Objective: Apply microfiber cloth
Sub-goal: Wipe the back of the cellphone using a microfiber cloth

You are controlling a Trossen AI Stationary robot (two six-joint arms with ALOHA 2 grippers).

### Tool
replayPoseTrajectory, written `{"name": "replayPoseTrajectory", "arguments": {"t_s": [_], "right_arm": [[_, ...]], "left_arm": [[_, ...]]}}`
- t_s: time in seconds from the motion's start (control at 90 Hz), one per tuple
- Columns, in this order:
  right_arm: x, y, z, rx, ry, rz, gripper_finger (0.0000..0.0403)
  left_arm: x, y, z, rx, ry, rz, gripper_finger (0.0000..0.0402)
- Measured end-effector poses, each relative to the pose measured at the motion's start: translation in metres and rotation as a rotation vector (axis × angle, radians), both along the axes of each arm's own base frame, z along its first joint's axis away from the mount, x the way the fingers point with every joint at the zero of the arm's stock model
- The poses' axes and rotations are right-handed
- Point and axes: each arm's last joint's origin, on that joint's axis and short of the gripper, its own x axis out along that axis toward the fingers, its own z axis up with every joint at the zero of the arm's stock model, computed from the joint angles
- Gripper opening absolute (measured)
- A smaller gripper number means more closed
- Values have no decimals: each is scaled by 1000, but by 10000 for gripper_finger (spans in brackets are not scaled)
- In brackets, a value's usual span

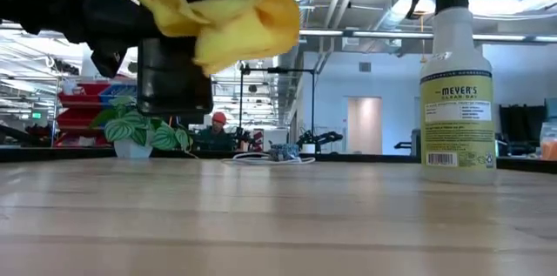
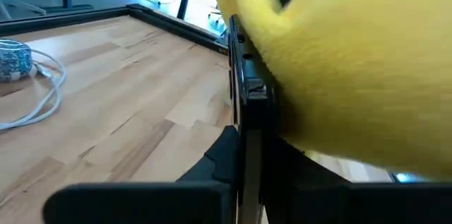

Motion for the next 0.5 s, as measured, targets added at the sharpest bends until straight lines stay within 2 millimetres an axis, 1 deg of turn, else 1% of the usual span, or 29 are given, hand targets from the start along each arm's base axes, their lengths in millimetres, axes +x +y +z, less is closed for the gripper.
{"name": "replayPoseTrajectory", "arguments": {"t_s": [0.156, 0.222, 0.289, 0.411, 0.5], "right_arm": [[-11, 14, -17, 79, 42, -31, 4], [-15, 19, -25, 109, 25, -35, 4], [-15, 22, -29, 136, -11, -29, 4], [-12, 22, -33, 185, -97, -12, 4], [-11, 18, -35, 198, -116, -13, 4]], "left_arm": [[0, -1, 6, 18, -48, -4, 13], [1, -1, 9, 25, -74, -3, 13], [1, -1, 11, 32, -91, -4, 13], [1, -1, 13, 28, -106, -5, 13], [1, -1, 13, 26, -109, -4, 13]]}}
